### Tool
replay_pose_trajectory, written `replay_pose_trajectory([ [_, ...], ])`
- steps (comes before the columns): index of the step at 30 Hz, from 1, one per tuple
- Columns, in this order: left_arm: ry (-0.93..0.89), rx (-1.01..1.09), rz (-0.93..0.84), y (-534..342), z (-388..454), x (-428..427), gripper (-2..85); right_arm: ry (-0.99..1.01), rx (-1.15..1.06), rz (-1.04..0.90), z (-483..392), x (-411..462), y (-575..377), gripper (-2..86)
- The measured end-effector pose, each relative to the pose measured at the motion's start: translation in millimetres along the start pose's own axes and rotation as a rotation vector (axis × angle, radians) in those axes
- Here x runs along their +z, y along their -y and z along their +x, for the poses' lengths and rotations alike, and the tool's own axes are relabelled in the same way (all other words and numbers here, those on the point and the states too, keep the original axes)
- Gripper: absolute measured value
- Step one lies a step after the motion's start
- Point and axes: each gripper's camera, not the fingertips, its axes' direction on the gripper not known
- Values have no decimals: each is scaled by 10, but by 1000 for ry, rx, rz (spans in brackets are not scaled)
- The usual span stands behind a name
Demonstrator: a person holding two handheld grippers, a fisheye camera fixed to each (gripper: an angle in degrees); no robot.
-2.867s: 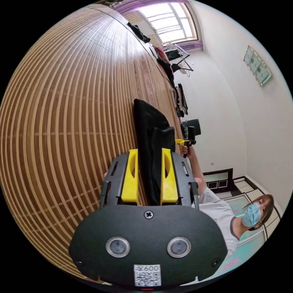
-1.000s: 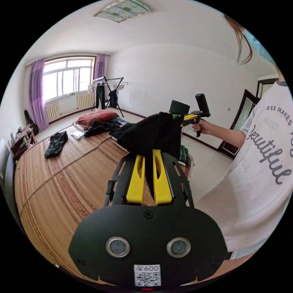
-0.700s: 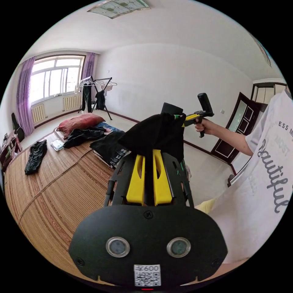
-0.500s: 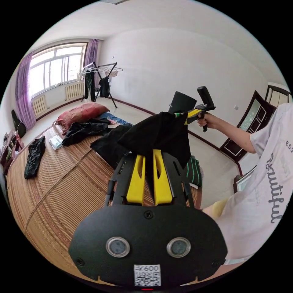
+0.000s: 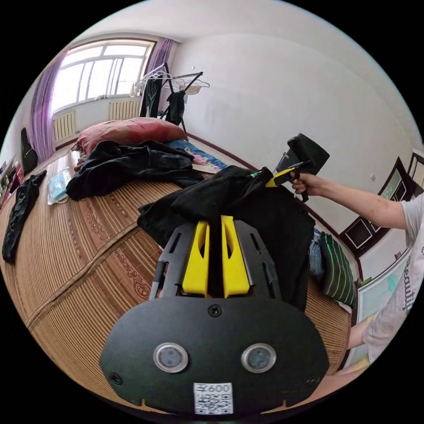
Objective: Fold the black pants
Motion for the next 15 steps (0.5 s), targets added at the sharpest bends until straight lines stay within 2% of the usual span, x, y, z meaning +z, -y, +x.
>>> replay_pose_trajectory([
  [4,-14,6,-61,6,-356,131,36,43,98,77,299,88,-152,-5],
  [6,-13,-71,-88,-39,-591,90,39,29,168,150,388,54,-262,-5],
  [8,-37,-275,-10,-207,-1026,-199,24,-94,214,281,372,-68,-478,-6],
  [10,16,-349,109,-392,-1182,-605,16,-249,172,358,179,-142,-655,-7],
  [12,180,-300,162,-534,-1032,-1071,10,-447,58,431,-217,-118,-896,-8],
  [14,608,-224,138,-743,-479,-1605,7,-750,-140,512,-944,190,-1301,-8],
  [15,712,-186,131,-812,-311,-1694,7,-816,-179,511,-1123,322,-1400,-8],
])
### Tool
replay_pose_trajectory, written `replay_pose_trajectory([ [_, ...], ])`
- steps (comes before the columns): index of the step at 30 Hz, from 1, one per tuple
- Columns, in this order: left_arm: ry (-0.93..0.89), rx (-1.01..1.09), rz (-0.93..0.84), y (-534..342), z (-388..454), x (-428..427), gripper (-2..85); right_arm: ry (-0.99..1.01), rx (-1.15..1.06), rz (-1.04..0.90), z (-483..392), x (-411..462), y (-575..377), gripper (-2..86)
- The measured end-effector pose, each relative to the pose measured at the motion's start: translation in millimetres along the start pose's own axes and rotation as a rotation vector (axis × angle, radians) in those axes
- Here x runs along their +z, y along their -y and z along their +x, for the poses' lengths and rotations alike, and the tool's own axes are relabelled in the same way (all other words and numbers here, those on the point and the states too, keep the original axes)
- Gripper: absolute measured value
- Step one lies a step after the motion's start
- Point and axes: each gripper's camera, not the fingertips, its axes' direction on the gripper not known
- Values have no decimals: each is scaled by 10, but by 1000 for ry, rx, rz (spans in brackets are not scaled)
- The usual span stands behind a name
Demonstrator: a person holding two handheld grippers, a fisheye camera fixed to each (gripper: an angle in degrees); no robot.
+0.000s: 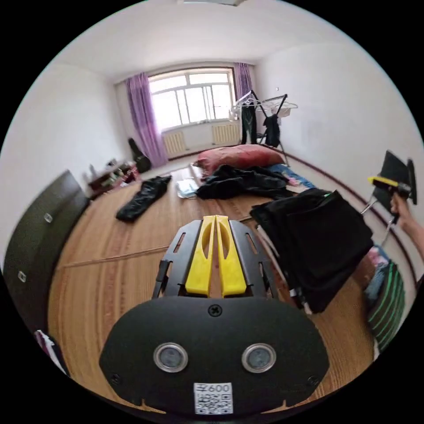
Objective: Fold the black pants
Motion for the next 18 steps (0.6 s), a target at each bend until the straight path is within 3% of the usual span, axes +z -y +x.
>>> replay_pose_trajectory([
  [2,237,10,-29,-374,72,-494,5,-91,-47,-34,-838,-165,-359,-8],
  [6,208,-238,-410,-1172,-249,-747,5,-12,-170,-367,-2281,-107,-1182,-8],
  [7,209,-302,-591,-1523,-372,-787,6,4,-257,-468,-2817,-106,-1527,-8],
  [8,164,-290,-774,-1888,-454,-825,6,9,-288,-545,-3290,-128,-1876,-8],
  [10,51,-290,-914,-2467,-609,-1052,6,88,-338,-631,-4001,-209,-2385,-8],
  [13,-167,-389,-1001,-3293,-1066,-1655,7,202,-375,-820,-5060,-284,-3129,-8],
  [15,-143,-443,-1085,-3719,-1442,-2052,7,182,-383,-933,-5592,-340,-3524,-8],
  [18,-139,-416,-1160,-4062,-2114,-2849,8,305,-489,-858,-6310,-772,-3919,-8],
])
